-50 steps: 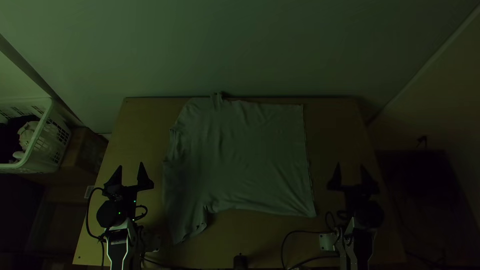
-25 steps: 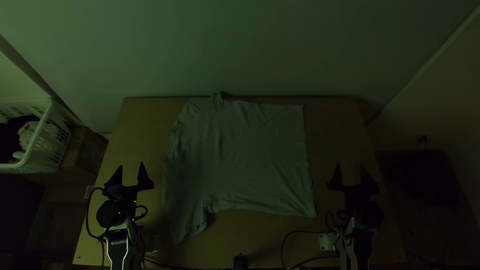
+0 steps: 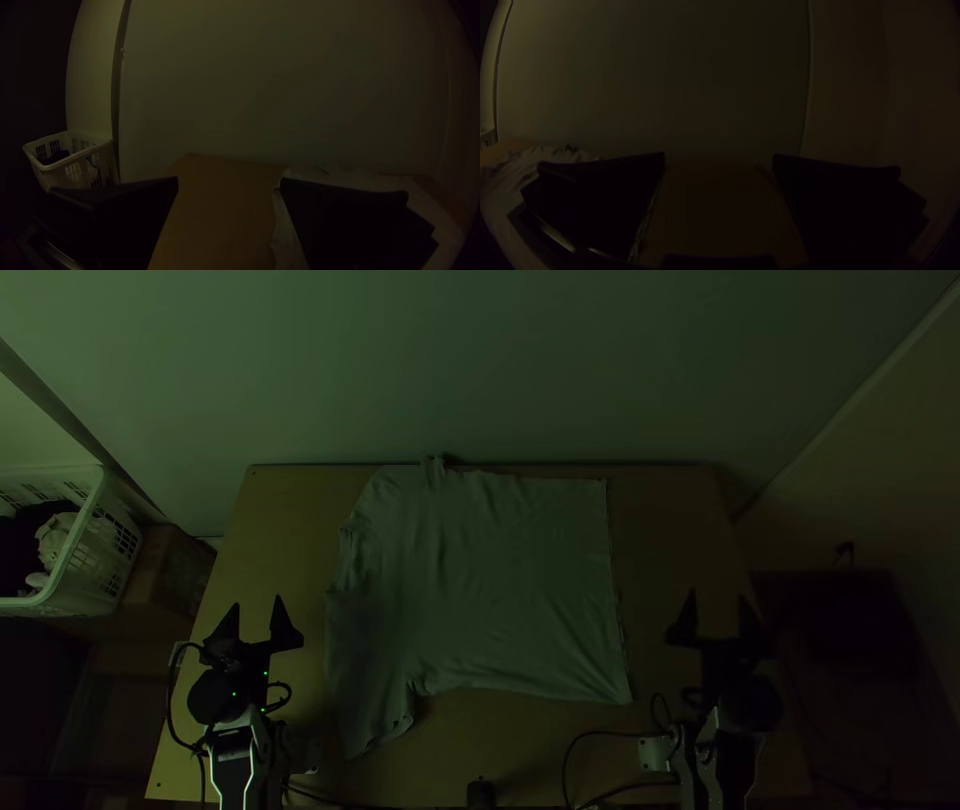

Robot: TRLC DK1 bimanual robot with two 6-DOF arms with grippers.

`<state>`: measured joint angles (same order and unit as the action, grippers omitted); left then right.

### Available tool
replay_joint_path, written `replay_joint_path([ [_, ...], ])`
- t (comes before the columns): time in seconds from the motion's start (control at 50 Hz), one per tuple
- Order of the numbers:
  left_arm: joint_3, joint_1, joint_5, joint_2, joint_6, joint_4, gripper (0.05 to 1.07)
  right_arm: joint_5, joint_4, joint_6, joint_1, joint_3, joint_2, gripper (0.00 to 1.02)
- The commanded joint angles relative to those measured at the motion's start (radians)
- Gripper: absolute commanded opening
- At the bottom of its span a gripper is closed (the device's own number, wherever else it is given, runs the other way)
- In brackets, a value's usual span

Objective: Fold the t-shirt

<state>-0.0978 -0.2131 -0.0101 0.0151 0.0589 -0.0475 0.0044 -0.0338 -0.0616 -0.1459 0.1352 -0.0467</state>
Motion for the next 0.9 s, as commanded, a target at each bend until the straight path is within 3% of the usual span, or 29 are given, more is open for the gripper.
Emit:
replay_joint_path([
  [0.0,-0.086,0.027,-0.002,0.039,-0.008,-0.002,1.03,0.008,-0.075,-0.024,0.002,0.09,-0.099,0.98],
  [0.26,-0.315,0.103,-0.002,0.246,-0.01,0.011,1.03,0.006,-0.158,-0.02,0.005,0.323,-0.386,0.98],
  [0.88,-0.942,0.271,-0.004,0.908,-0.071,0.035,1.03,0.006,-0.112,-0.023,0.057,0.745,-0.82,0.99],
])
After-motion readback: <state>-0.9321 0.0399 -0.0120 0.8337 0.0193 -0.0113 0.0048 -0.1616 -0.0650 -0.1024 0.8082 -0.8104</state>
